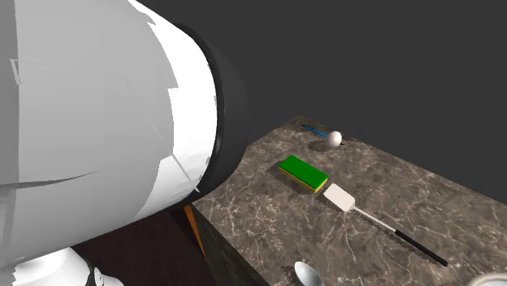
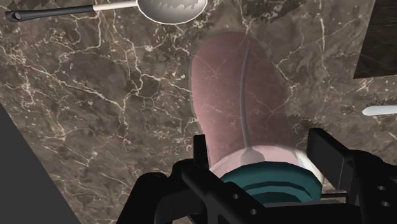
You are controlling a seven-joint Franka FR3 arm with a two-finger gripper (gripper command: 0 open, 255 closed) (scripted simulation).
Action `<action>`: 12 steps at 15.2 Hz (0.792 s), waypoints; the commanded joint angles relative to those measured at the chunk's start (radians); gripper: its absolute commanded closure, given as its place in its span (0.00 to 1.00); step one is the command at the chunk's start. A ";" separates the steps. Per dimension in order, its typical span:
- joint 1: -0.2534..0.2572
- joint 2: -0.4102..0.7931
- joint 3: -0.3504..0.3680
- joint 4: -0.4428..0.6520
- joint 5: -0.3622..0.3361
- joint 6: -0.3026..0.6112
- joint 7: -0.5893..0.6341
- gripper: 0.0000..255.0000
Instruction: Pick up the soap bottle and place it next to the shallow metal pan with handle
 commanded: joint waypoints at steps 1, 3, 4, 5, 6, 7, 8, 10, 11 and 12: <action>0.007 0.003 0.002 -0.028 0.005 0.026 -0.012 1.00; 0.013 0.008 0.004 -0.049 0.010 0.048 -0.021 1.00; 0.015 0.010 0.006 -0.059 0.012 0.058 -0.026 1.00; 0.017 0.013 0.008 -0.069 0.015 0.069 -0.030 1.00; 0.019 0.016 0.009 -0.078 0.018 0.079 -0.035 1.00; 0.021 0.019 0.011 -0.087 0.021 0.089 -0.039 1.00; 0.023 0.022 0.013 -0.096 0.025 0.099 -0.044 1.00; 0.025 0.030 0.018 -0.112 0.031 0.118 -0.052 1.00; 0.025 0.030 0.018 -0.113 0.032 0.119 -0.053 1.00; 0.025 0.030 0.018 -0.113 0.032 0.119 -0.053 1.00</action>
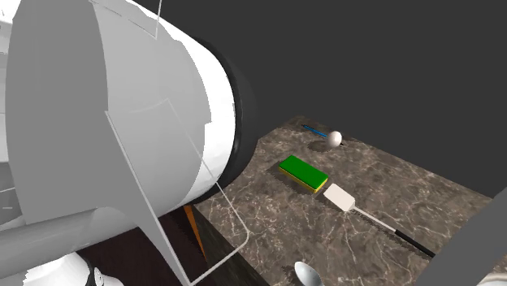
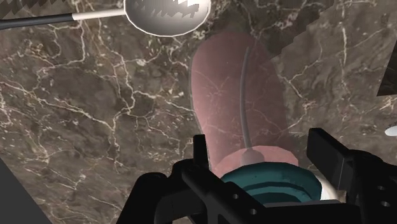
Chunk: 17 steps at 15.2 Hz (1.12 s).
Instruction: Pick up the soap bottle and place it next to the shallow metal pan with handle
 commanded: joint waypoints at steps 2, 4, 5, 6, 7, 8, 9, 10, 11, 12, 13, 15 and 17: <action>-0.001 0.001 0.001 0.000 0.001 0.002 -0.001 1.00; -0.001 0.001 0.001 0.000 0.001 0.002 -0.001 1.00; -0.001 0.001 0.001 0.000 0.001 0.002 -0.001 1.00; -0.001 0.001 0.001 0.000 0.001 0.002 -0.001 1.00; -0.001 0.001 0.001 0.000 0.001 0.002 -0.001 0.00; 0.000 0.001 0.001 0.000 0.001 0.002 -0.001 0.00; 0.000 0.001 0.001 0.000 0.001 0.002 -0.001 0.00; 0.000 0.001 0.001 0.000 0.001 0.002 -0.001 0.00; 0.000 0.001 0.001 0.000 0.001 0.002 -0.001 0.00; -0.001 0.001 0.001 0.000 0.001 0.002 -0.001 0.00; -0.005 -0.011 -0.006 0.014 -0.008 -0.021 0.005 0.00; -0.015 -0.032 -0.018 0.047 -0.024 -0.068 0.017 0.00; -0.021 -0.039 -0.022 0.063 -0.030 -0.088 0.022 0.00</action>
